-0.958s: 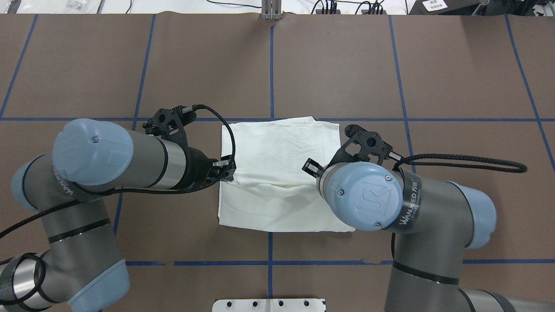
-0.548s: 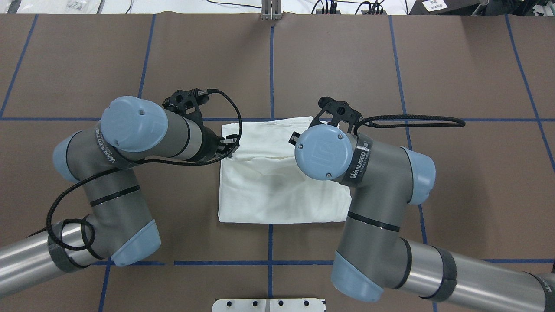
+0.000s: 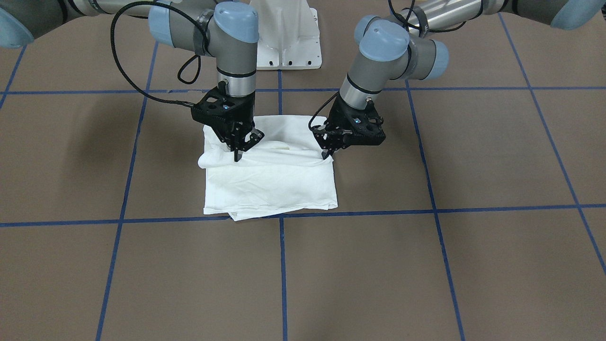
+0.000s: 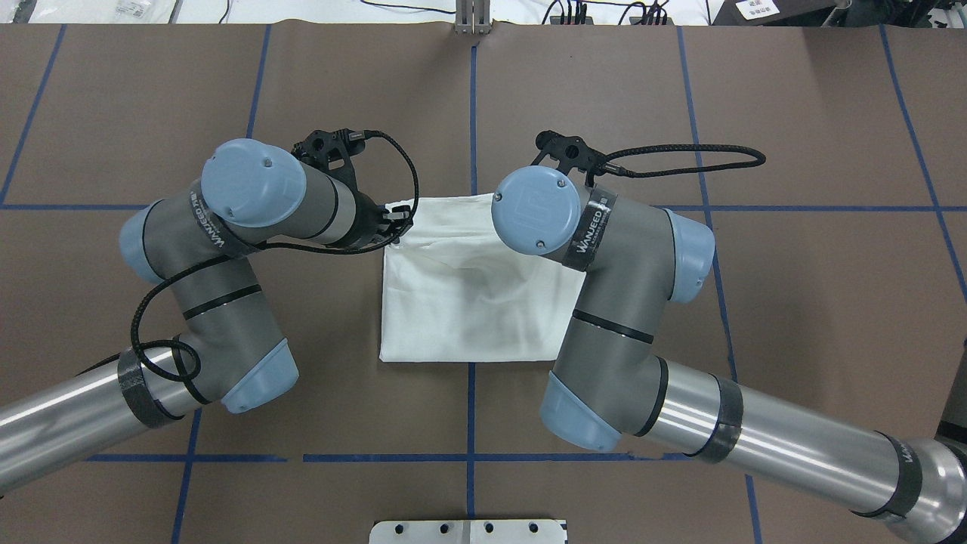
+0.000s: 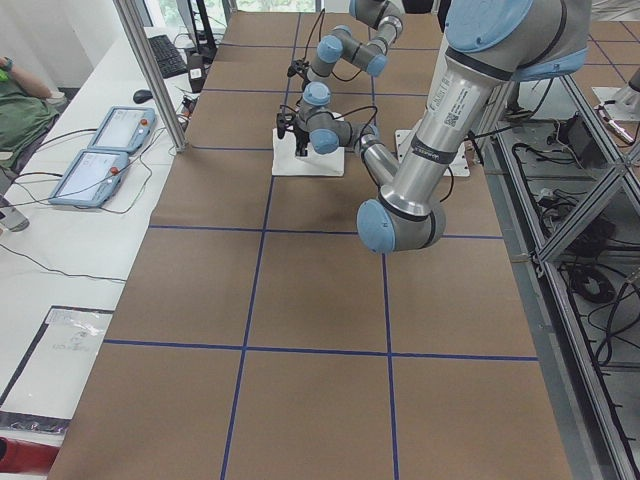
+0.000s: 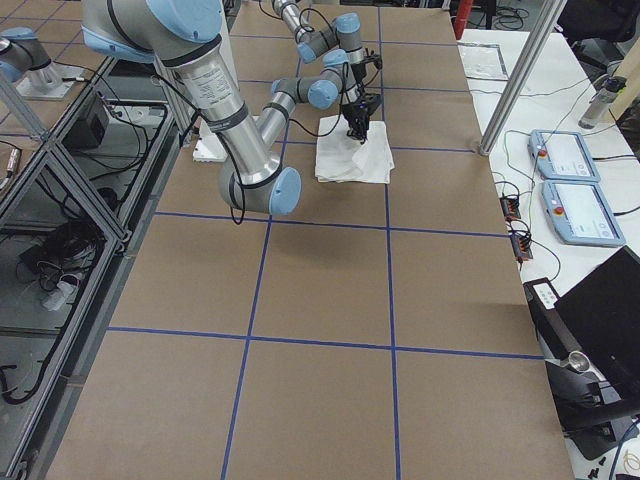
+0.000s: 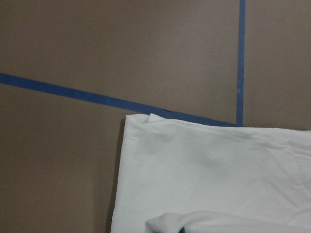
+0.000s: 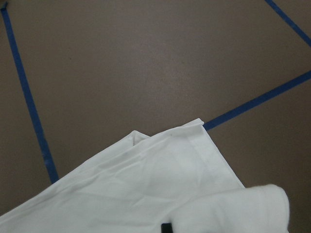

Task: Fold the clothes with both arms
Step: 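Lay the folded edge onto the far edge and open both grippers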

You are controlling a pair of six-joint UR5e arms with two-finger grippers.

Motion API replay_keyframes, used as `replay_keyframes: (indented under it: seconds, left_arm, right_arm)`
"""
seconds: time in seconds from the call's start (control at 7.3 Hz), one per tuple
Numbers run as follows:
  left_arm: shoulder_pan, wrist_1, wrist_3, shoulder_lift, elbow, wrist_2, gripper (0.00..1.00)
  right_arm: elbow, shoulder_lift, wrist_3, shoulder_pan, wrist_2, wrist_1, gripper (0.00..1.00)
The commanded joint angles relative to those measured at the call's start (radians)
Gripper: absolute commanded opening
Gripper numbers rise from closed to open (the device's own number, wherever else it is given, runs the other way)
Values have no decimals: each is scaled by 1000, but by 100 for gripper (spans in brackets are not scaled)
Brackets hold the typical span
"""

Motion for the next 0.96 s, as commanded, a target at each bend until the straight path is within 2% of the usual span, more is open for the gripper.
replay_keyframes:
  seconds: [0.0,0.14,0.27,0.41,0.55,0.68,0.82]
  left_arm:
    - [-23,-1,26,-8,7,0,0]
    - [-30,-1,39,-8,37,0,5]
    - [-42,-13,81,-6,67,0,99]
    - [-59,-10,111,-6,67,-3,100]
    - [-80,-10,153,-6,61,-12,100]
    - [-105,-9,233,3,61,-81,100]
    - [-137,-10,311,26,52,-121,100]
  right_arm:
    - [-57,35,-21,22,10,3,0]
    - [-103,54,-28,25,11,5,18]
    - [-192,112,-56,29,13,5,99]
    - [-234,146,-72,58,55,5,100]
    - [-234,165,-133,83,114,5,100]
    - [-234,171,-149,84,125,5,100]
    - [-265,171,-158,78,126,88,100]
